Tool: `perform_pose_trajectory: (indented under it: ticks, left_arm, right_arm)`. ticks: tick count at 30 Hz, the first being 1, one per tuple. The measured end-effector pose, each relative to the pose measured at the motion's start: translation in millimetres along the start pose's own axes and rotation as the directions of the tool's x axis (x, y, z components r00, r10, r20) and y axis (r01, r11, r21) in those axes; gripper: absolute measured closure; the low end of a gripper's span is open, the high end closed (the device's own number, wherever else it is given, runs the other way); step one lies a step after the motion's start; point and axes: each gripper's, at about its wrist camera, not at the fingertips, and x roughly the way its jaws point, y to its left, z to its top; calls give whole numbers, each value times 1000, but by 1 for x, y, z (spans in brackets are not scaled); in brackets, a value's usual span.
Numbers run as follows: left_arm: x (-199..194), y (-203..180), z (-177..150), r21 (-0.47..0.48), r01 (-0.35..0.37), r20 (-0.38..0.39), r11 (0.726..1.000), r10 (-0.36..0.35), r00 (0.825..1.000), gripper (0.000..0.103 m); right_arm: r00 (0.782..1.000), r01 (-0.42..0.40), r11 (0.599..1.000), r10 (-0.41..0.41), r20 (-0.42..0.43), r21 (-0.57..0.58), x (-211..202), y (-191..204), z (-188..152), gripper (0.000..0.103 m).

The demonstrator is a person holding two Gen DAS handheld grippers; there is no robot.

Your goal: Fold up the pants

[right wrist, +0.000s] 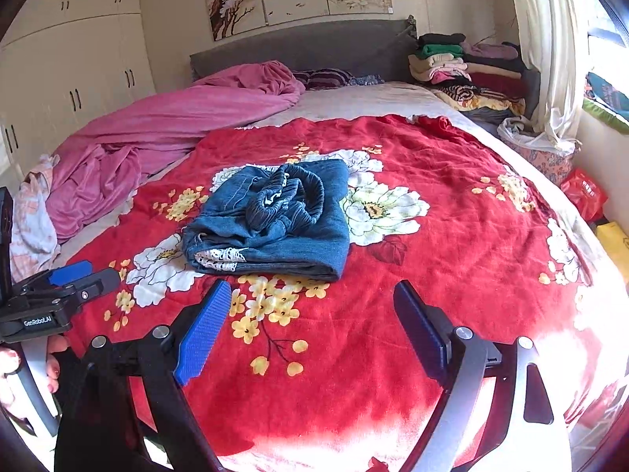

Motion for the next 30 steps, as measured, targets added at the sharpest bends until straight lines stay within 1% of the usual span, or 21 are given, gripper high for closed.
perform_pose_trajectory:
  ticks: [14, 18, 25, 30]
  left_arm:
    - [-27, -3, -4, 8, 14, 31, 1000, -14, 999, 10]
    - [-33, -5, -7, 18, 11, 38, 1000, -12, 999, 10]
    - [-38, -8, -13, 30, 10, 40, 1000, -11, 999, 10]
    - [-38, -9, -15, 31, 7, 37, 999, -9, 999, 10]
  right_arm:
    - [1000, 12, 1000, -12, 25, -20, -21, 3, -7, 19]
    - [999, 26, 999, -25, 48, -24, -29, 1, -9, 19]
    - [996, 44, 999, -42, 85, -17, -45, -4, -9, 19]
    - [995, 51, 998, -49, 83, -23, -47, -4, -12, 19]
